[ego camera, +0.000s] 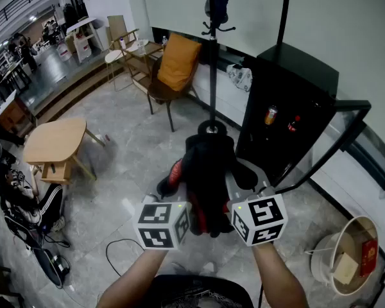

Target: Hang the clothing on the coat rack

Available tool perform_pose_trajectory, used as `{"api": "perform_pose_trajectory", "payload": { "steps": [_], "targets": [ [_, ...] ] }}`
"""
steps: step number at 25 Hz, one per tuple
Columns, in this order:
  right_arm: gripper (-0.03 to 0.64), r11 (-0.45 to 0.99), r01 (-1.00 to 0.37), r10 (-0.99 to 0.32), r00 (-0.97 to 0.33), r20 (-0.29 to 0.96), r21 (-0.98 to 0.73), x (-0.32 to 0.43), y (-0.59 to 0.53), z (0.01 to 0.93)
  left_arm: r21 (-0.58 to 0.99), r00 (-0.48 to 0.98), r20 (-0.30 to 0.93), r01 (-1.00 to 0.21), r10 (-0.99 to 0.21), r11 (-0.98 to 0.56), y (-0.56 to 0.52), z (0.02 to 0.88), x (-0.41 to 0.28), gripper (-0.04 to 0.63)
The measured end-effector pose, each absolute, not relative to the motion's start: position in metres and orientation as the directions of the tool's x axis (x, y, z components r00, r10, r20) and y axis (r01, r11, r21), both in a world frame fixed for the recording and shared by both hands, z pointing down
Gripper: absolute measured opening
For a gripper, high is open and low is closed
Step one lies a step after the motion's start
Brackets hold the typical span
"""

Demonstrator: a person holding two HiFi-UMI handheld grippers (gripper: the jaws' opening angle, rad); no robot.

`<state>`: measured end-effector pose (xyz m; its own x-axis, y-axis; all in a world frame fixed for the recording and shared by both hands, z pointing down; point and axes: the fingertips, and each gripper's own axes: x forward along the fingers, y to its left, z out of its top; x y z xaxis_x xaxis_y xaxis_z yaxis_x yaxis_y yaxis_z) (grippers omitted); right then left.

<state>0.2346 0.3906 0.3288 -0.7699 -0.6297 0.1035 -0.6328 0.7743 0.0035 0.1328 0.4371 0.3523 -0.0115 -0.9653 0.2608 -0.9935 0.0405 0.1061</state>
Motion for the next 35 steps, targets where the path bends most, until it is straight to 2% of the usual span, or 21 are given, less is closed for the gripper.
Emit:
{"api": "perform_pose_trajectory", "payload": {
  "steps": [14, 35],
  "targets": [
    [0.028, 0.793, -0.609, -0.606, -0.789, 0.099, 0.001, 0.219, 0.367, 0.327, 0.097, -0.034, 0.257, -0.993, -0.966, 0.061, 0.409, 0.350, 0.120, 0.018],
    [0.028, 0.690, -0.723, -0.712, -0.683, 0.160, -0.017, 0.127, 0.242, 0.340, 0.155, 0.127, 0.285, -0.984, -0.950, -0.085, 0.271, 0.366, 0.029, 0.019]
  ]
}}
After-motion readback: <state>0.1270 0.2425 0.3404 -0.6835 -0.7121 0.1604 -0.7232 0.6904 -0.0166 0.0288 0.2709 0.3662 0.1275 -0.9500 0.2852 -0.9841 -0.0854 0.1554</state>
